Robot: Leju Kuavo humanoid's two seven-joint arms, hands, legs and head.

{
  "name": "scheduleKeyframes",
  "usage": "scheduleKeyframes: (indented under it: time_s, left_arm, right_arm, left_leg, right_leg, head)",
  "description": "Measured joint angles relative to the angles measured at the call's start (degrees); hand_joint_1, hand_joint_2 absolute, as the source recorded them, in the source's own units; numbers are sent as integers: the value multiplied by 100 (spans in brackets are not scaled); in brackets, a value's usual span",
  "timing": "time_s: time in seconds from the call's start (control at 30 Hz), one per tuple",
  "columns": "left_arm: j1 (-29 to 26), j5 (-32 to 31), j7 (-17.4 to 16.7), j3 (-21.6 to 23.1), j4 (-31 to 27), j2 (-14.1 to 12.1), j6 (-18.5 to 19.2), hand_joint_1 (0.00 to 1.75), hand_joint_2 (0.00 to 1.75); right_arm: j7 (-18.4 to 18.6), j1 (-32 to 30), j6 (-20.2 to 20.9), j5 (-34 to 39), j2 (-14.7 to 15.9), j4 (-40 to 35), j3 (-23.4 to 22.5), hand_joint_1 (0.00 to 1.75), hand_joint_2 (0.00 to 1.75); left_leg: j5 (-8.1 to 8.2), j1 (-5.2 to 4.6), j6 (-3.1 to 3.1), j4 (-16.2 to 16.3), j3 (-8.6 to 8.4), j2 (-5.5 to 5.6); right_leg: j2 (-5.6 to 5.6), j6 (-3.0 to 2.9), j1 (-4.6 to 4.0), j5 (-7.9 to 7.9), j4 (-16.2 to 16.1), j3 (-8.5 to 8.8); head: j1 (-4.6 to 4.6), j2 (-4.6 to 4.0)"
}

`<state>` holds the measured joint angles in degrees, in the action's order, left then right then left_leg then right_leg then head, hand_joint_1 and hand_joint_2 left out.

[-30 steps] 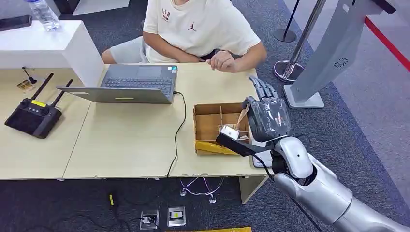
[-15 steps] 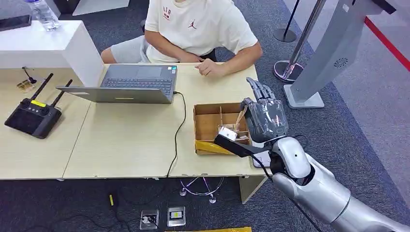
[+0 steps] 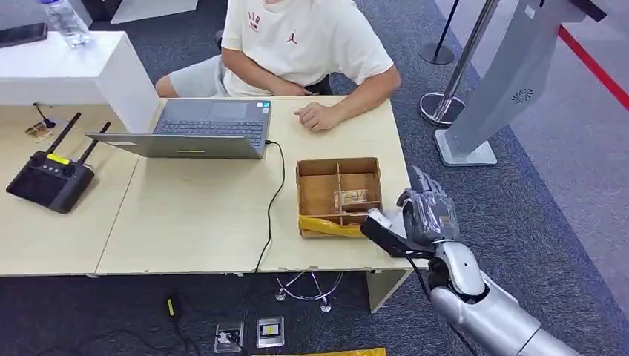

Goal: Pass the card to the sensor for recognition and then transmit it.

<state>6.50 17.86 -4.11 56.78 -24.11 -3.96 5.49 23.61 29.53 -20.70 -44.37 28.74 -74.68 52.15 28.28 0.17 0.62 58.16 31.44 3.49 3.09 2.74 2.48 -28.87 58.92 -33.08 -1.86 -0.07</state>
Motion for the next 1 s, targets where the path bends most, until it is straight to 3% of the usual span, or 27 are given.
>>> scheduleKeyframes:
  time_s: [1.0]
  left_arm:
    - [-8, 114, 0, -35, 0, 2, 0, 0, 0]
  right_arm:
    - [-107, -423, -4, -18, -116, 481, -66, 175, 175]
  left_leg:
    - [0, 0, 0, 0, 0, -2]
  right_leg:
    - [1, 0, 0, 0, 0, 1]
  head:
    - [0, 0]
